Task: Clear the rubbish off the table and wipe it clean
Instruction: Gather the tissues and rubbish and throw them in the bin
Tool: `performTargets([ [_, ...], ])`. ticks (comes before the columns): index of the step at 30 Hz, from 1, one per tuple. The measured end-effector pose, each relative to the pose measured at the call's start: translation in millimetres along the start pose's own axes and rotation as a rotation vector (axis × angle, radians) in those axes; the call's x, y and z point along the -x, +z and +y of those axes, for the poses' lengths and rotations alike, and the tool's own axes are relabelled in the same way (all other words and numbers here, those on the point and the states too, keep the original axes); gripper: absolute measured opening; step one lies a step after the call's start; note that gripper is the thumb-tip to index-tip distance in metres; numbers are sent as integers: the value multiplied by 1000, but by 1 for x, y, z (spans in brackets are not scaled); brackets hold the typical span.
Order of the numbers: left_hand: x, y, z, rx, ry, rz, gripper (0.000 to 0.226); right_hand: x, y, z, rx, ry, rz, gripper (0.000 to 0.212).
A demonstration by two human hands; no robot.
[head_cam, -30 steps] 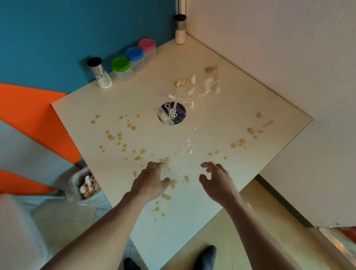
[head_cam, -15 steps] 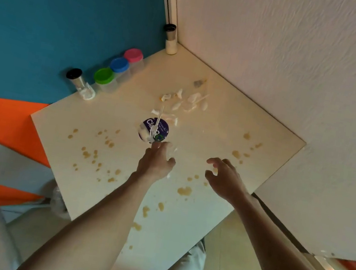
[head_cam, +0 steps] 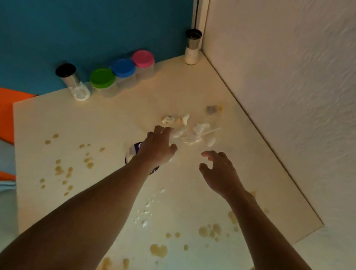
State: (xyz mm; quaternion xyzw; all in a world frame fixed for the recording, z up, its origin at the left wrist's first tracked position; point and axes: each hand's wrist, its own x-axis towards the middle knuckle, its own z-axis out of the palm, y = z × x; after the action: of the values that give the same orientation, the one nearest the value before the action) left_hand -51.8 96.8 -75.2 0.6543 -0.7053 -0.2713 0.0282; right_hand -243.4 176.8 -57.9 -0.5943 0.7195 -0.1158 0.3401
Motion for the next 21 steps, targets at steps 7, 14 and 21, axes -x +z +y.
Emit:
performTargets([
  [7, -63, -9, 18, -64, -73, 3, 49, -80, -27, -3, 28, -44, -24, 39],
  [14, -107, 13, 38, -105, -166, 51, 55, -160, -46, 8, 98, -79, -35, 38],
  [21, -132, 35, 50, -169, -223, 40, 40, -225, -60, 16, 218, -185, -4, 27],
])
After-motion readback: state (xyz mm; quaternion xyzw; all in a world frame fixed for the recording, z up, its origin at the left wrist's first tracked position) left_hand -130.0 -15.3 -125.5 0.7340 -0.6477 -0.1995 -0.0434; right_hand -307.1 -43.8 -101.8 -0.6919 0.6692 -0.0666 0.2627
